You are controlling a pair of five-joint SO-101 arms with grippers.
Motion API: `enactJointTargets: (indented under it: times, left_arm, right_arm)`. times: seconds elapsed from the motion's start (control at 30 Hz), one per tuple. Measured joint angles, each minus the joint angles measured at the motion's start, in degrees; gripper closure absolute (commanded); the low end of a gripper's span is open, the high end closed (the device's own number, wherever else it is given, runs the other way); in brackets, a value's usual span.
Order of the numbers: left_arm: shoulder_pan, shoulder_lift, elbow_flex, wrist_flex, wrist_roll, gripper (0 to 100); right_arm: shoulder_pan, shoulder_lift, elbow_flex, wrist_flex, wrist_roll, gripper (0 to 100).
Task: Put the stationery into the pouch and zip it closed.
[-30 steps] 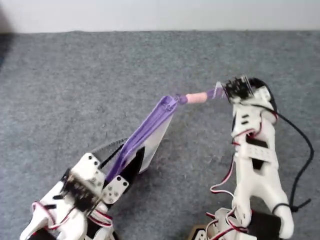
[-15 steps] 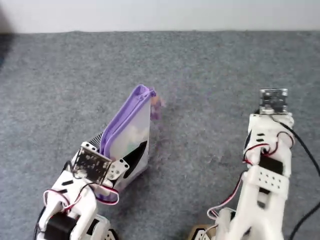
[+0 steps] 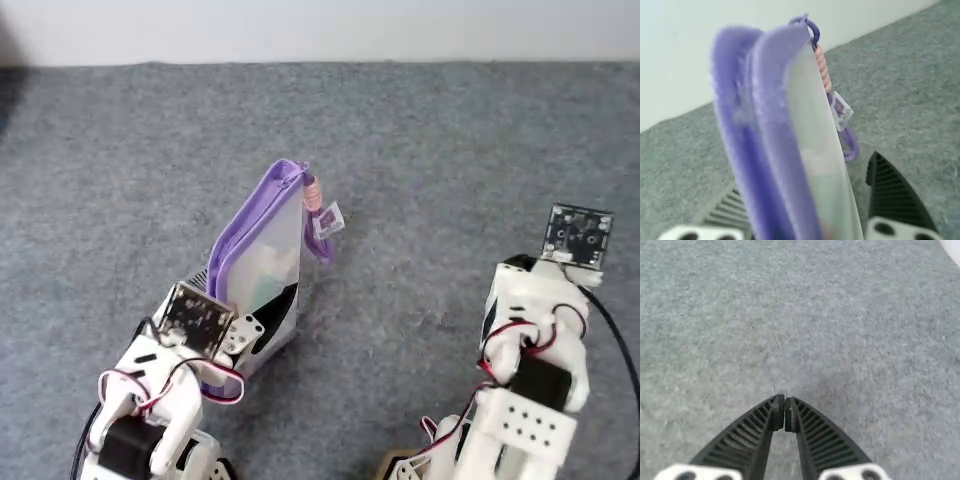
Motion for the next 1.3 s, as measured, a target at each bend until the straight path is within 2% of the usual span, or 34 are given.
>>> enactJointTargets:
  times: [0.27,0.53,0.67,0.8,0.97,1.3]
  left_arm:
    - [0.00,16.44,-5.27,-2.90,0.00,74]
    - [0.00,37.19,-17.67,-2.99,0.26,73]
    - [0.35,48.70,-26.81,-2.90,3.69,73]
    - [2.55,59.43,-37.80,2.02,7.21,73]
    - [5.71,67.43,-49.93,12.22,13.54,73]
    - [7.12,68.66,-62.68,19.43,19.16,73]
  right_arm:
    - [0.00,-7.12,0.00,8.44,0.00,99.0]
    - [0.00,-9.23,0.00,12.31,-6.42,99.0]
    - [0.00,-9.23,0.00,13.54,-8.18,99.0]
    - [0.00,-9.23,0.00,13.54,-8.44,99.0]
    - [0.00,-9.23,0.00,13.54,-8.44,99.0]
    - [0.00,-9.41,0.00,13.54,-8.44,99.0]
